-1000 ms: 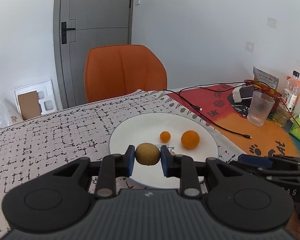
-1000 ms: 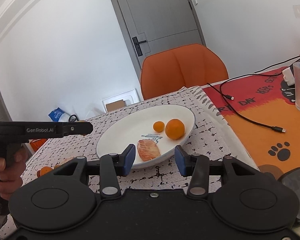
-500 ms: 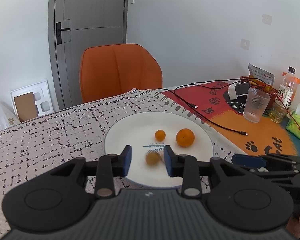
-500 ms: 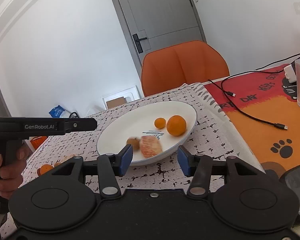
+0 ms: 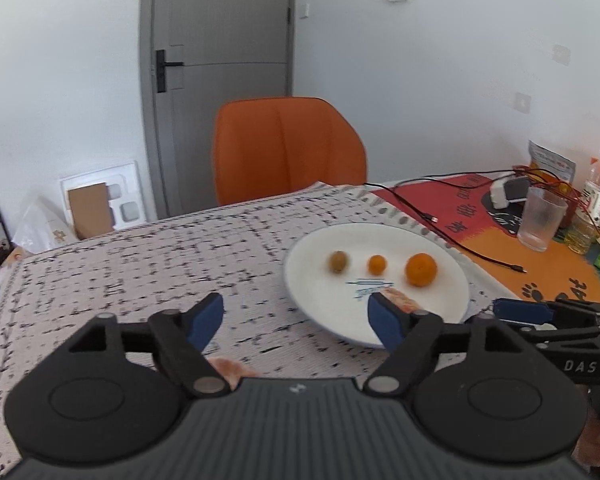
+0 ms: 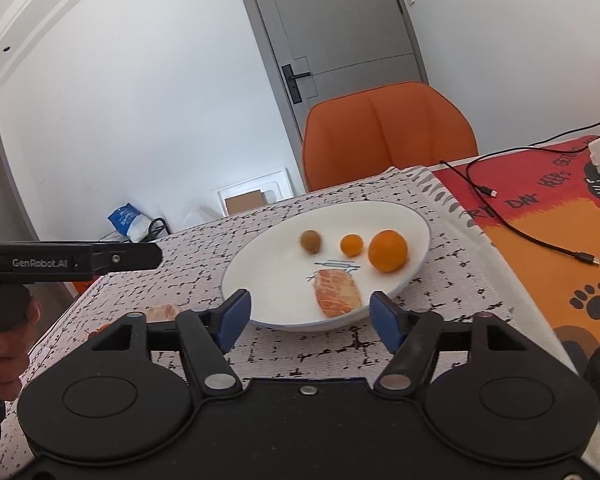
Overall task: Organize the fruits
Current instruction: 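Withdraw both grippers from the bowl toward the remaining fruit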
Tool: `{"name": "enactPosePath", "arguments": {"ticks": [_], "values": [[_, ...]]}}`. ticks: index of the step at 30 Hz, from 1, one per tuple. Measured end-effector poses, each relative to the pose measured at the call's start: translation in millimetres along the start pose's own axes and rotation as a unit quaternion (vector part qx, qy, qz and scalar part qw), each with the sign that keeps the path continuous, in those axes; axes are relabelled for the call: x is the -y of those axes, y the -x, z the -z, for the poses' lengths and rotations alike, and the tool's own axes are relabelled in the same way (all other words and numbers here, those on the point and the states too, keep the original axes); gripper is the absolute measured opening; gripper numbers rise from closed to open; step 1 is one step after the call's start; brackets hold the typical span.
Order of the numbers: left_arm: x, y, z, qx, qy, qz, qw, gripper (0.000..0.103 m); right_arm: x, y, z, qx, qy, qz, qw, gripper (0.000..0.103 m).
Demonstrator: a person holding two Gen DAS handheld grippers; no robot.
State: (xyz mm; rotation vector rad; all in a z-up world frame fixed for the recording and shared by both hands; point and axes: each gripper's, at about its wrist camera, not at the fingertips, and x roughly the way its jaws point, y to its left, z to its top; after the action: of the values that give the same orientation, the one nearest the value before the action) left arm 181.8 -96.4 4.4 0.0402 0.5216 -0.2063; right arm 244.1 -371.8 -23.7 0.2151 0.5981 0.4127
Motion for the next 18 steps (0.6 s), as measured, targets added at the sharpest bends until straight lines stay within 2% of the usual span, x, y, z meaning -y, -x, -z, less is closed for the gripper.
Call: {"name": "enactPosePath", "arguments": {"ticks": [10,18], "values": [[-33,28,12,0.01,0.023,-0.034,0.9991,0.086,-23,-4,-1,-0.004,0.012,-0.012,1.0,0.085],[-63,46,23,0.017,0.045,-0.057,0.9972,0.087,-46,-12,-2,-0.009,0.026,-0.028,0.999,0.089]]}}
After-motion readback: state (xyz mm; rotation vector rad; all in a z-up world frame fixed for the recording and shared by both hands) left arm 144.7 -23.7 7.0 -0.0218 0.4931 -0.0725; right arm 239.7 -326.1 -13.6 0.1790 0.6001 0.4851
